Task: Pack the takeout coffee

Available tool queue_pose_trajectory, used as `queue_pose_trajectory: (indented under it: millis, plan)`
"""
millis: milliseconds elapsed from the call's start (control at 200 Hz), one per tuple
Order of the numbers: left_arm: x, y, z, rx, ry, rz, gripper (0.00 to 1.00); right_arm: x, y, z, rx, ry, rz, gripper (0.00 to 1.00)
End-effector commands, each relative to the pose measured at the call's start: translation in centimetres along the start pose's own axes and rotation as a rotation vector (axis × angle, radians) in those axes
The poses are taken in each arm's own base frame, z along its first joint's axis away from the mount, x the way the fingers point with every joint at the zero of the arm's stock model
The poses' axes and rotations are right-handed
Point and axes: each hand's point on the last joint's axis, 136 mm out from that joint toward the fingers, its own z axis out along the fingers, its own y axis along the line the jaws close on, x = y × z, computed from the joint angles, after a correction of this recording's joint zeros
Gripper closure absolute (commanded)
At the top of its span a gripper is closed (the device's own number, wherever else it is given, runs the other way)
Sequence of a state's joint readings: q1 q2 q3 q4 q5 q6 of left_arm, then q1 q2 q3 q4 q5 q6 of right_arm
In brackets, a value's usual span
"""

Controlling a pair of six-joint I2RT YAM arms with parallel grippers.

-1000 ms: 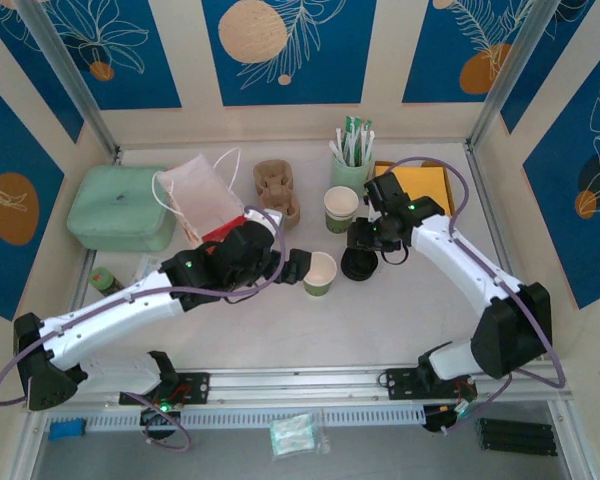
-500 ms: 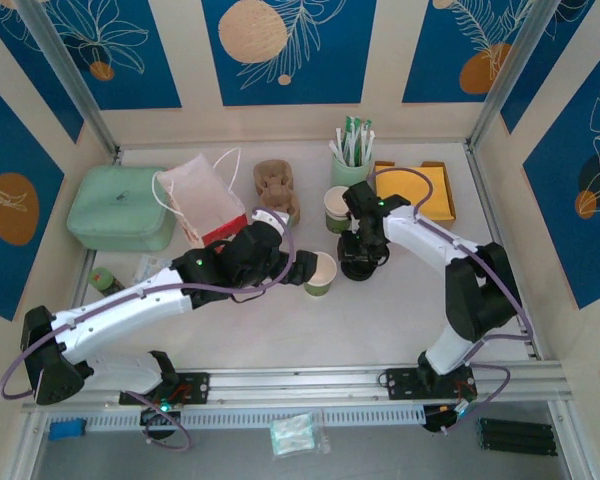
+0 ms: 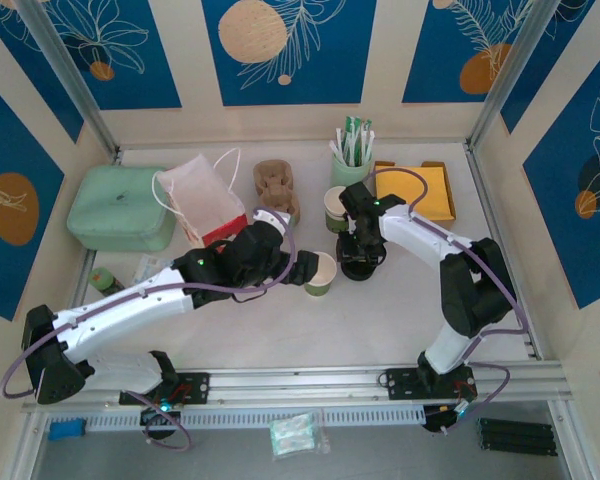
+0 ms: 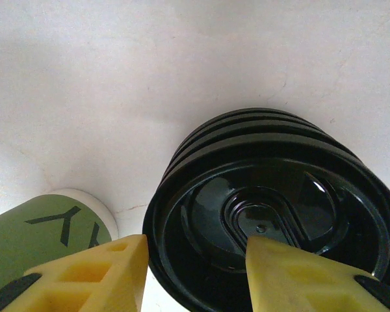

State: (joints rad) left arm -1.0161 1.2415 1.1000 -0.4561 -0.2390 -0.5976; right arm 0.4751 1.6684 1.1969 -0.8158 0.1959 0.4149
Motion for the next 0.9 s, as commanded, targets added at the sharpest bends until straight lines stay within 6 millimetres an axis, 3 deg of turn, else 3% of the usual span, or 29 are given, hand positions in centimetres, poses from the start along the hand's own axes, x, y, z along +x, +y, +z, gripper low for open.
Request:
queue_pose_trajectory:
  millis: [0,100,435,715,895]
  plan:
    - [0.3,-0.2,0.2,0.008,0.009,-0.004,0.01,-0.8,0.7,-2.6,-0.024,-0.067,-0.015,0.56]
    - [0.4,-0.2,0.3,0.007,0.01,-0.002,0.01,-0.7,1.0,-2.9,-0.032,-0.075,-0.02,0.56]
    - [0.3,-0.4,0.5,0.013,0.013,-0.005,0.01,-0.9,1.5,-0.8,-0.01,-0.03,-0.04,0.57]
    - [0.2,-0.3,0.2,0.012,0.007,-0.006,0.01,-1.3,1.3,0.2,0.009,-0.012,-0.05,0.68]
    - [0.3,-0.3,0.3,0.011,0.007,-0.004,0.01,-1.4,1.3,0.5,0.014,-0.005,-0.053,0.69]
